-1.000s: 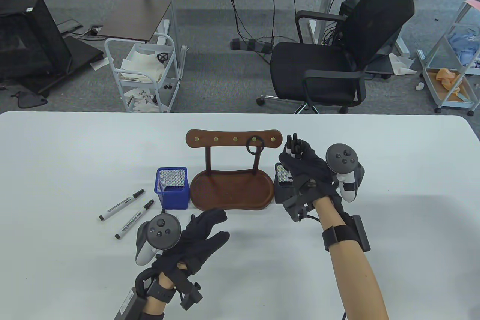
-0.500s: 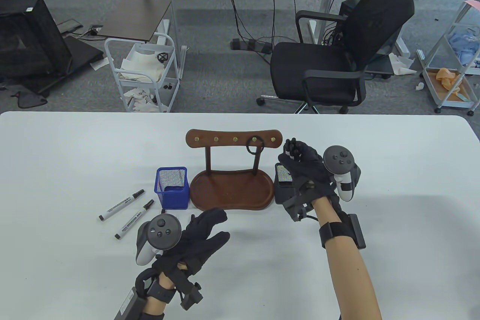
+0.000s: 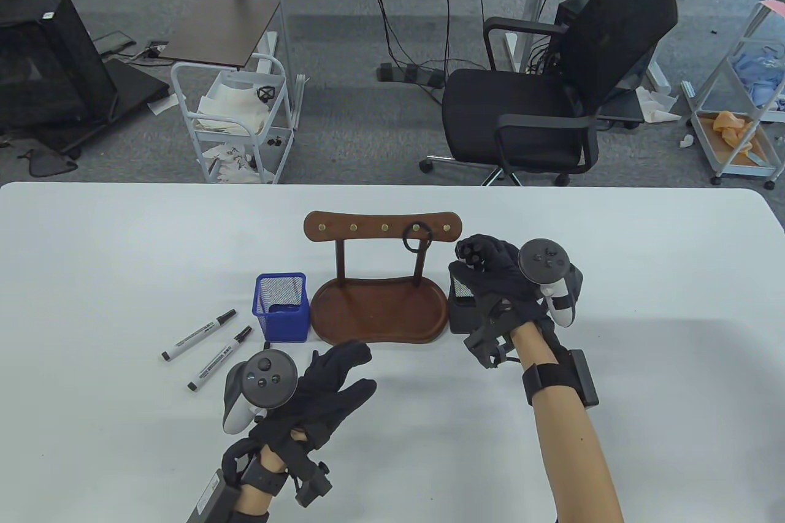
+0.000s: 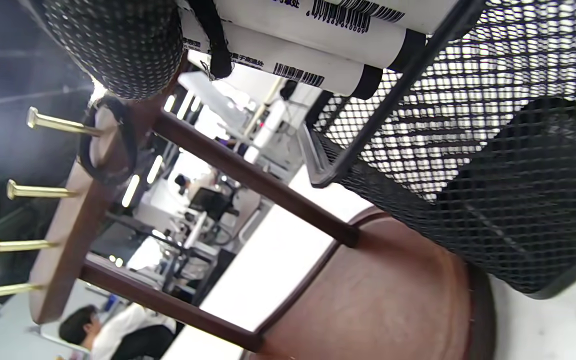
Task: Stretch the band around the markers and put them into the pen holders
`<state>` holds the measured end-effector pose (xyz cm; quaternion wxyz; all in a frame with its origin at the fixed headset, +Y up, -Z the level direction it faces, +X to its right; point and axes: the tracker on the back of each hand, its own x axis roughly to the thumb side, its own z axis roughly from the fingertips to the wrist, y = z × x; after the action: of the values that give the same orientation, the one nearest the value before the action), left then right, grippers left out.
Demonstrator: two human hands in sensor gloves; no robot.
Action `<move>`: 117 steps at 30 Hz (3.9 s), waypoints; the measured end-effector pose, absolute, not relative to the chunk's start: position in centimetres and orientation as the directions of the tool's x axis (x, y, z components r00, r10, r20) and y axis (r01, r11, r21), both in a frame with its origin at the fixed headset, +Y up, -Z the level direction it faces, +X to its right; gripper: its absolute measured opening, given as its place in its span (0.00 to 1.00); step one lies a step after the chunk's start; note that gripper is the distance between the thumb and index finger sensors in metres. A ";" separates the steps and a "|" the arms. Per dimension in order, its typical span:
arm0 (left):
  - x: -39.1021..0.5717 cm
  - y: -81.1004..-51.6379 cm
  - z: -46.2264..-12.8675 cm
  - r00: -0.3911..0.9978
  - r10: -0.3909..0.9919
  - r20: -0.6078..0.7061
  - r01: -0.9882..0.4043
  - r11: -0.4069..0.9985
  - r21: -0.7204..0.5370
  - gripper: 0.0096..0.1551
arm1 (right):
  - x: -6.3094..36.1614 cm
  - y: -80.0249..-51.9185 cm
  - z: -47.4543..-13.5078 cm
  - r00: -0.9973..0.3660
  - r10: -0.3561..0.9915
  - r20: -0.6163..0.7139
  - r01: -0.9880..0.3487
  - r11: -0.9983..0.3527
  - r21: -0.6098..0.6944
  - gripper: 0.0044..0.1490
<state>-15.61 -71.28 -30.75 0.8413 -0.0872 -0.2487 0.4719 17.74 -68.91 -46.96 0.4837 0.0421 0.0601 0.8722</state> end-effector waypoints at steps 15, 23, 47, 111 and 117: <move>-15.6 -71.4 -30.8 0.433 0.840 0.328 -0.751 0.537 -0.384 0.45 | 17.5 -69.4 -47.0 -0.682 0.730 -0.029 -0.726 -0.673 0.138 0.24; -15.6 -71.4 -30.8 0.429 0.842 0.326 -0.753 0.533 -0.385 0.44 | 17.1 -69.6 -47.0 -0.709 0.704 -0.040 -0.700 -0.697 0.154 0.25; -15.7 -71.5 -30.8 0.454 0.827 0.332 -0.741 0.557 -0.373 0.47 | 17.6 -67.6 -44.9 -0.798 0.603 0.025 -0.597 -0.795 0.109 0.51; -15.9 -71.5 -30.8 0.518 0.776 0.361 -0.716 0.624 -0.313 0.51 | 9.5 -67.3 -44.8 -0.246 0.868 -0.432 -0.945 -0.314 -0.092 0.27; -15.9 -71.5 -30.8 0.518 0.776 0.360 -0.716 0.624 -0.313 0.51 | 9.6 -67.2 -44.7 -0.220 0.880 -0.421 -0.957 -0.279 -0.083 0.23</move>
<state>-15.91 -71.54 -30.78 0.8691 -0.0625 -0.2377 0.4293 9.56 -67.19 -44.70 0.5924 -0.1974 0.0972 0.7750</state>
